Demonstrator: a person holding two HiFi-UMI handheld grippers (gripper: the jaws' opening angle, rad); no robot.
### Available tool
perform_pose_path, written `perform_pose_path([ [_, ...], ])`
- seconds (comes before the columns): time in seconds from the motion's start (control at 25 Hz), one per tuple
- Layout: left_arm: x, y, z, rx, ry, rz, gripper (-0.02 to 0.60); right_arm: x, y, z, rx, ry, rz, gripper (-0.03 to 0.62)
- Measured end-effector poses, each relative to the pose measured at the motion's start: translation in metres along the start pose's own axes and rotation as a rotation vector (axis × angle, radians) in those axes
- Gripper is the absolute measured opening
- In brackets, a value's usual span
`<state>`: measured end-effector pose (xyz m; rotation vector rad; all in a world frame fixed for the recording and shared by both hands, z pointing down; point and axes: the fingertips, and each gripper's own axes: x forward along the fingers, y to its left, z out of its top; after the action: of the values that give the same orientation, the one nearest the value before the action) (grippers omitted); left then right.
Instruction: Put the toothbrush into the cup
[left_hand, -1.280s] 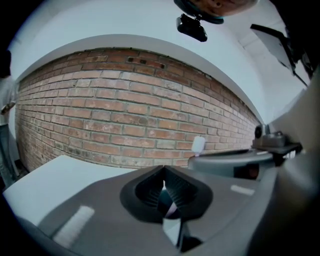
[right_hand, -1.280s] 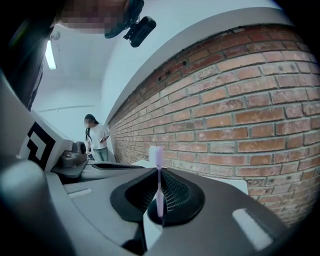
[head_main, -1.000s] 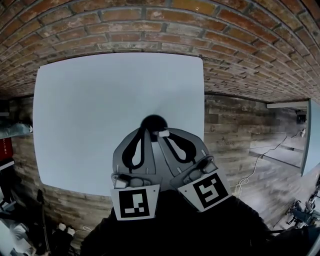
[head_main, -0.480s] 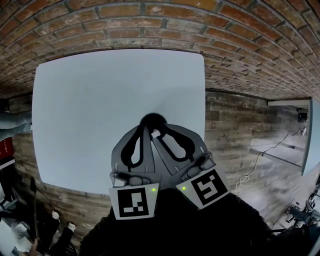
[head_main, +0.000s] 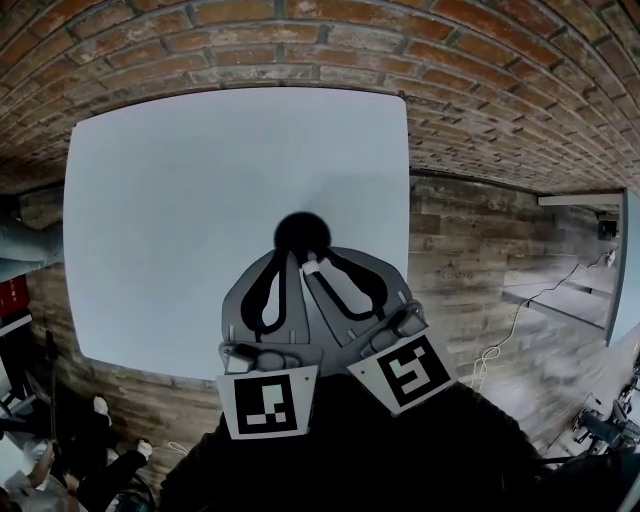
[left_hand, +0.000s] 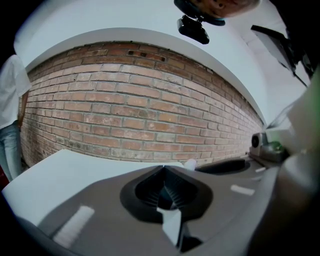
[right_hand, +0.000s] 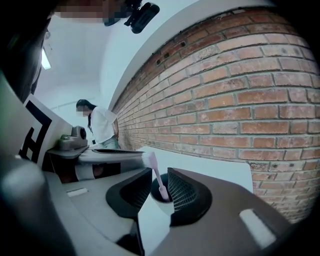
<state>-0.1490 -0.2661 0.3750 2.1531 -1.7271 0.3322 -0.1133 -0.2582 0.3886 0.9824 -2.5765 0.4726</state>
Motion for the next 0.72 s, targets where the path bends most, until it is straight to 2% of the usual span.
perform_pose_path([
  [0.36,-0.015,-0.008,-0.009,0.006,0.006,0.004,0.008,-0.012,0.009,-0.015,0.007,0.02,-0.004,0.097],
  [0.72,-0.034,-0.022,-0.007,0.022,-0.019,0.006,0.008,-0.034,0.016,-0.011,0.005,-0.02,-0.009,0.092],
])
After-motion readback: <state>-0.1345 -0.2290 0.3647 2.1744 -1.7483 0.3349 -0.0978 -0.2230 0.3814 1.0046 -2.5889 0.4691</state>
